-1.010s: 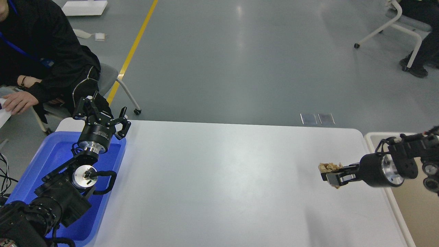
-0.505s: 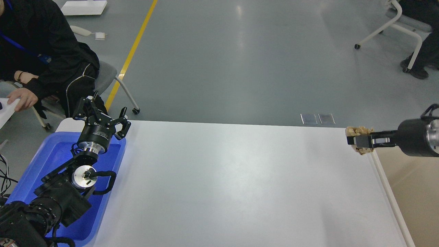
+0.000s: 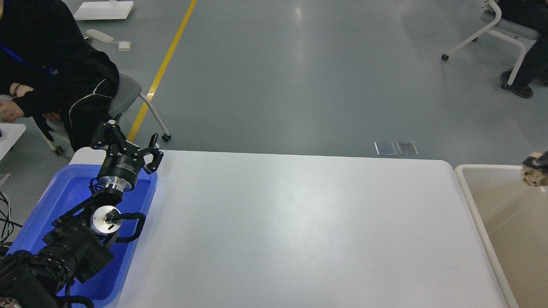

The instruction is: Tidy desktop

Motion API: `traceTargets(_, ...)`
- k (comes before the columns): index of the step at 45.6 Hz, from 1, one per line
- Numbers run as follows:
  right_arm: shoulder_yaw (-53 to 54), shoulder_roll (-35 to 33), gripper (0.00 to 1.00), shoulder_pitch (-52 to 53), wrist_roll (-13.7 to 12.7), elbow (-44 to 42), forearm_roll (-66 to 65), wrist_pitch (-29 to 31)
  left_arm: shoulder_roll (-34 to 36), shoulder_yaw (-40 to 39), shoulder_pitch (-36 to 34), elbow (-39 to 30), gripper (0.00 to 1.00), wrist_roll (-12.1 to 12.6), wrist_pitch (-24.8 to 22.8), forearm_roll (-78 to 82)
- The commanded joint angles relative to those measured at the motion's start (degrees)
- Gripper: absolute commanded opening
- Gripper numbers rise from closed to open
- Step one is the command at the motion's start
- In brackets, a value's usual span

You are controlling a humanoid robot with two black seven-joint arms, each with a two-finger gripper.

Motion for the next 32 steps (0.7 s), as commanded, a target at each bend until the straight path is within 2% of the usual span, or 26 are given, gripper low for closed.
traceTargets(1,0.3,9.8,0.00,-10.4,0.9,-17.8,27.5,-2.6,0.0,0.0,0.0,0.0,1.00,0.0,0.0,0.0)
traceTargets(10,3.6,22.3,0.00,-18.2,0.0,-35.3,36.1,-2.0,0.0,0.0,-0.1,0.0,1.00,0.0,0.0,0.0)
traceTargets(17,10.0,30.8,0.00,-22.4,-2.1,-46.9,35.8,-1.7,0.0,0.1,-0.1,0.0,1.00,0.0,0.0,0.0)
traceTargets(23,10.8,37.5,0.00,-22.4,-3.2,-56.4,35.6,-1.5,0.0,0.0,-0.1,0.0,1.00,-0.1,0.0,0.0)
traceTargets(32,10.8,40.9,0.00,-21.9,-3.8,-59.3,35.6,-2.4,0.0,0.1,0.0,0.0,1.00,-0.1,0.0,0.0)
